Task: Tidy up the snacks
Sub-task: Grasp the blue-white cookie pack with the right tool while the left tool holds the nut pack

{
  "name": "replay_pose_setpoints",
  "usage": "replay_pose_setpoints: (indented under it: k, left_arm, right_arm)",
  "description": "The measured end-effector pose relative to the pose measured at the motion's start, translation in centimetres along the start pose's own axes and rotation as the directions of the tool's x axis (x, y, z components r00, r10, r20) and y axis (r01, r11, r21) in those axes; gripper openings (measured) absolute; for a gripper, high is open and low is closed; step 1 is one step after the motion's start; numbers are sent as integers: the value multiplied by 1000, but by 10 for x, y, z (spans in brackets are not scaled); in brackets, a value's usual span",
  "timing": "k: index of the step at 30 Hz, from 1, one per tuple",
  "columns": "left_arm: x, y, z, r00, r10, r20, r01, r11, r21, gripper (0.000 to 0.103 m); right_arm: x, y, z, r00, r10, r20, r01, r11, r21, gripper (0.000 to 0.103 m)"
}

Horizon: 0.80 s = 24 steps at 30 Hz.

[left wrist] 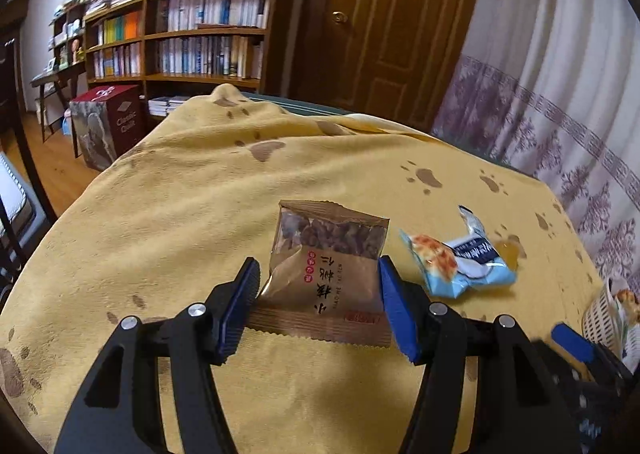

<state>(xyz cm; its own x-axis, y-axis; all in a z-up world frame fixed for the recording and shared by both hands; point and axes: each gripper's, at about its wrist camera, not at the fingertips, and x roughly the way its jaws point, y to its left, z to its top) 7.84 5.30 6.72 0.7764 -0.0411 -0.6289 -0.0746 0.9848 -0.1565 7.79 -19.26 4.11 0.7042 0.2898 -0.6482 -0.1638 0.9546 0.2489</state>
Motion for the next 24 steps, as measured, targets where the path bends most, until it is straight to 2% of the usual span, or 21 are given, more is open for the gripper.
replay_pose_setpoints:
  k: [3,9,11,14,19,22,24]
  left_arm:
    - [-2,7,0,999,39,15,-38,999,-10,60]
    - [-7,22,5,999,33,22,-31,997,-72,60]
    - [-7,25,5,999,33,23,-31,996,-84,60]
    - [-5,28,5,1000,29,11,-28,994,-103,60]
    - [-3,30,4,1000,24,6,-24,993,-114,60]
    - [-3,33,4,1000,22,3,-21,992,-126,61]
    - [-3,33,4,1000,23,2,-23,991,-128,61]
  right_arm:
    - [18,10,21,999,42,-4,-42,999,-7,90]
    - [63,34,50,998,47,-46,-49,998,-39,94]
    - [78,41,53,997,42,-70,-46,997,-55,94]
    - [100,49,52,995,-8,-99,-1,996,-89,96]
    - [119,52,44,990,-38,-139,21,992,-123,97]
    - [120,57,42,990,-53,-128,33,988,-149,91]
    - [118,59,41,991,-57,-118,38,986,-163,80]
